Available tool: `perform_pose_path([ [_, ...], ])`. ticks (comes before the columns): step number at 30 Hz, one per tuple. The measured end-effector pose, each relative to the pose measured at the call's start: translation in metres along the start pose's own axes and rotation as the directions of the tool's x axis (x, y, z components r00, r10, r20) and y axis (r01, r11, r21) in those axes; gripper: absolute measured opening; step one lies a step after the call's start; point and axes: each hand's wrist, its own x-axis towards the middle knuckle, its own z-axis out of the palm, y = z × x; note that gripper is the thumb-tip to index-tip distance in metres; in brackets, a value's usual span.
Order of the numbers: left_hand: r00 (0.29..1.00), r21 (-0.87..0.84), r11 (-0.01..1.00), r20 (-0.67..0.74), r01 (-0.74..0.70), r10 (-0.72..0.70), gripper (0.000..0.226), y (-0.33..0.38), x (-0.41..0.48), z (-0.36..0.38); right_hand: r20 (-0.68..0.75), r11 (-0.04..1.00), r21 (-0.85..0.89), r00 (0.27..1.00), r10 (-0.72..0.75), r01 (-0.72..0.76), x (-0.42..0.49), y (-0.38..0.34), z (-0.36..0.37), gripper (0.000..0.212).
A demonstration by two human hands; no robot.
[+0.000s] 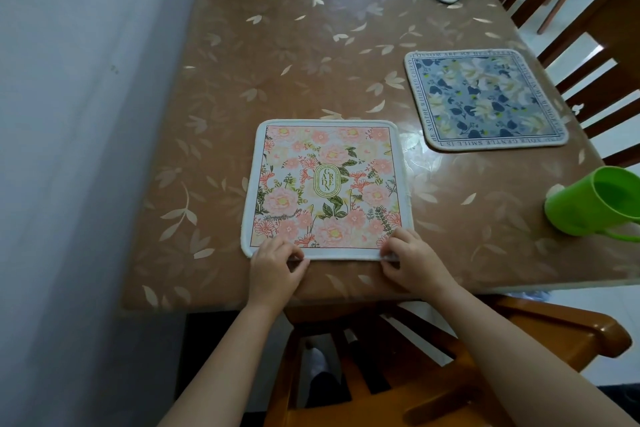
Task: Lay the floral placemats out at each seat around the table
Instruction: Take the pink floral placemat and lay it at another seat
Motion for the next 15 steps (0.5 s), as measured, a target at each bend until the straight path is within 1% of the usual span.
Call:
perform_pose_path([
  [5,1.000,-0.007,1.000,0.009,0.014,-0.014,0.015,0.001,-0.001,0.001,0.015,0.999,-0.037,1.000,-0.007,0.007,0.003,-0.001,-0.002,0.010],
  [9,0.999,-0.023,1.000,0.032,-0.006,0.007,0.012,0.002,-0.007,0.003,0.045,0.998,-0.066,0.999,-0.017,0.020,0.001,0.001,-0.005,0.012],
  [13,0.997,-0.027,0.998,0.047,-0.058,0.060,0.012,0.001,-0.015,0.003,0.075,0.998,-0.069,0.997,0.017,-0.012,-0.002,0.008,-0.008,0.007],
  [15,0.999,-0.022,0.999,0.025,-0.033,0.033,0.014,-0.004,-0.017,0.001,0.081,0.998,-0.062,0.996,0.038,-0.033,-0.003,0.009,-0.008,0.006],
])
